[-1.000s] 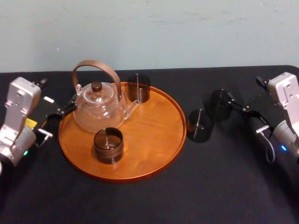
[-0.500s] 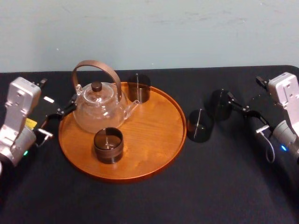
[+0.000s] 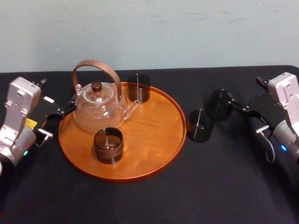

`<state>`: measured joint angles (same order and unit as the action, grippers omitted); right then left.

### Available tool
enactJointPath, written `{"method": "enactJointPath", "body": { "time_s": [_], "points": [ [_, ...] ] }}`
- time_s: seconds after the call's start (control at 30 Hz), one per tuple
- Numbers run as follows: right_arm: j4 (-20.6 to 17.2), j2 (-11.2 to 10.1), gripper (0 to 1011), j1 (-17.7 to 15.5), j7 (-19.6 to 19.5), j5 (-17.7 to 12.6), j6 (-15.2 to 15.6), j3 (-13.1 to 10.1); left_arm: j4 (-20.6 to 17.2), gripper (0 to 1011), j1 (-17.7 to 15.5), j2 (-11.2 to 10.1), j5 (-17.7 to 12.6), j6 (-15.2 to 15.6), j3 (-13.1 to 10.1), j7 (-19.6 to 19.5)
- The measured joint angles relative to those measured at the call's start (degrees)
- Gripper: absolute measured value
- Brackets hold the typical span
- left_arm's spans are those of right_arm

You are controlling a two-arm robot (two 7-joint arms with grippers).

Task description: Pick up the glass from the table and place it on the tray.

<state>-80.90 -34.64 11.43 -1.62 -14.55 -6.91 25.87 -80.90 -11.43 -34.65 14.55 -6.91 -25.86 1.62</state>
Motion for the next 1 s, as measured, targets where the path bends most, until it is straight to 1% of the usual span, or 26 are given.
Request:
{"method": "enactJointPath", "body": {
  "time_s": [0.1, 0.2, 0.3, 0.4, 0.43, 0.53, 0.63, 0.73, 1.0],
  "points": [
    [0.4, 0.6, 1002, 0.2, 0.9, -0.2, 0.2, -0.5, 0.0, 1001, 0.0, 0.0, 0.0, 0.0, 0.0, 0.0],
    [0.0, 0.6, 1002, -0.1, 1.5, -0.4, 0.3, -0.9, 0.0, 1001, 0.0, 0.0, 0.0, 0.0, 0.0, 0.0],
    [-2.4, 0.1, 1002, -1.5, 2.4, -0.6, 1.0, -1.6, 0.0, 1001, 0.0, 0.0, 0.0, 0.0, 0.0, 0.0],
    [-4.2, -0.6, 1002, -2.6, 3.1, -0.8, 1.5, -1.9, 0.0, 1001, 0.0, 0.0, 0.0, 0.0, 0.0, 0.0],
    [-5.6, -1.0, 1002, -3.4, 3.5, -0.8, 1.9, -2.1, 0.0, 1001, 0.0, 0.0, 0.0, 0.0, 0.0, 0.0],
    [-8.1, -1.6, 1002, -4.8, 4.2, -0.9, 2.5, -2.5, 0.0, 1002, 0.0, 0.0, 0.0, 0.0, 0.0, 0.0],
    [-10.0, -2.0, 1002, -6.2, 4.9, -0.9, 2.8, -2.6, 0.0, 1001, 0.0, 0.0, 0.0, 0.0, 0.0, 0.0],
    [-11.5, -2.2, 1002, -7.4, 5.9, -1.1, 3.4, -2.7, 0.0, 1001, 0.0, 0.0, 0.0, 0.0, 0.0, 0.0],
    [-13.6, -2.3, 1002, -9.6, 8.3, -1.1, 5.1, -2.5, 0.0, 1001, 0.0, 0.0, 0.0, 0.0, 0.0, 0.0]
  ]
}}
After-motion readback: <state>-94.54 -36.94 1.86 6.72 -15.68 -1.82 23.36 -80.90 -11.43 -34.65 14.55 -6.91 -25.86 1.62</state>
